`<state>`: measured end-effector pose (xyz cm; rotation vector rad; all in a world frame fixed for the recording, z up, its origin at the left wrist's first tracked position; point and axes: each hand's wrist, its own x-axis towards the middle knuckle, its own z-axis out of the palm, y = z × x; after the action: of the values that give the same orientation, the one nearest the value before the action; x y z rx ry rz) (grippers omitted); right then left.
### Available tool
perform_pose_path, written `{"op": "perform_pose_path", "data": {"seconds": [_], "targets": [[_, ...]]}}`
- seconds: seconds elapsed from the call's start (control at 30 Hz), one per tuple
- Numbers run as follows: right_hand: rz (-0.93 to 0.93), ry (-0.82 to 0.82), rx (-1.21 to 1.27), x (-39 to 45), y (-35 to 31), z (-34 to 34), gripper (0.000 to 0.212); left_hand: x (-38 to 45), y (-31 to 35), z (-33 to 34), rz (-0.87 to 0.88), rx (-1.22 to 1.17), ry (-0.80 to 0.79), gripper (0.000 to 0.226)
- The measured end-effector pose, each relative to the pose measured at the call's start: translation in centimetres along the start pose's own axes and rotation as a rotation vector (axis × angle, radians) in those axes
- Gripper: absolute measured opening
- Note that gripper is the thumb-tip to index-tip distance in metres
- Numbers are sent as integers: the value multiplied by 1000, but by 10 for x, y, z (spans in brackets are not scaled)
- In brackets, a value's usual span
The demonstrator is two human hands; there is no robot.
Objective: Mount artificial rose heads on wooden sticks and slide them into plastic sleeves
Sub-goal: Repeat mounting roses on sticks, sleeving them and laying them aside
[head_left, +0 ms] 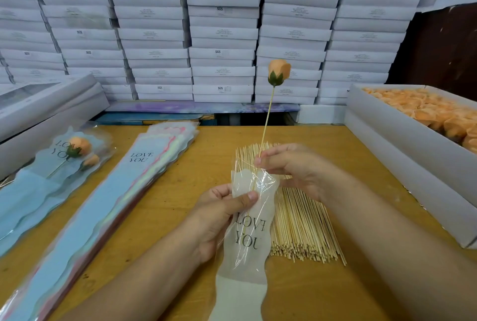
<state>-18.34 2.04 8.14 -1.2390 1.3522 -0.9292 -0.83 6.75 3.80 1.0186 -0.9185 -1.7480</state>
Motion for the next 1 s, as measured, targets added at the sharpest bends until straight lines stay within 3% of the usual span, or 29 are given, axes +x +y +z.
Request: {"op": "perform_pose_path", "data": {"seconds": [0.13, 0.3, 0.43, 0.77, 0.9, 1.0], "targets": [[-64, 24, 30, 5, -14, -5, 9, -1, -1, 1, -8, 7, -14, 38], [-121, 171, 195, 17, -45, -12, 8, -4, -5, 3, -29, 29, -39, 50], [-162, 215, 186, 20, -53, -14, 8, -5, -5, 4, -40, 26, -51, 36], [-105, 9, -73, 3, -9, -1, 10, -2, -2, 0, -9, -11, -42, 43], [-79, -38, -58, -4, 0, 1, 13, -2, -1, -1, -16, -11, -6, 67], [-59, -40, -82, -4, -2, 0, 15, -3, -2, 0, -33, 1, -13, 69]]}}
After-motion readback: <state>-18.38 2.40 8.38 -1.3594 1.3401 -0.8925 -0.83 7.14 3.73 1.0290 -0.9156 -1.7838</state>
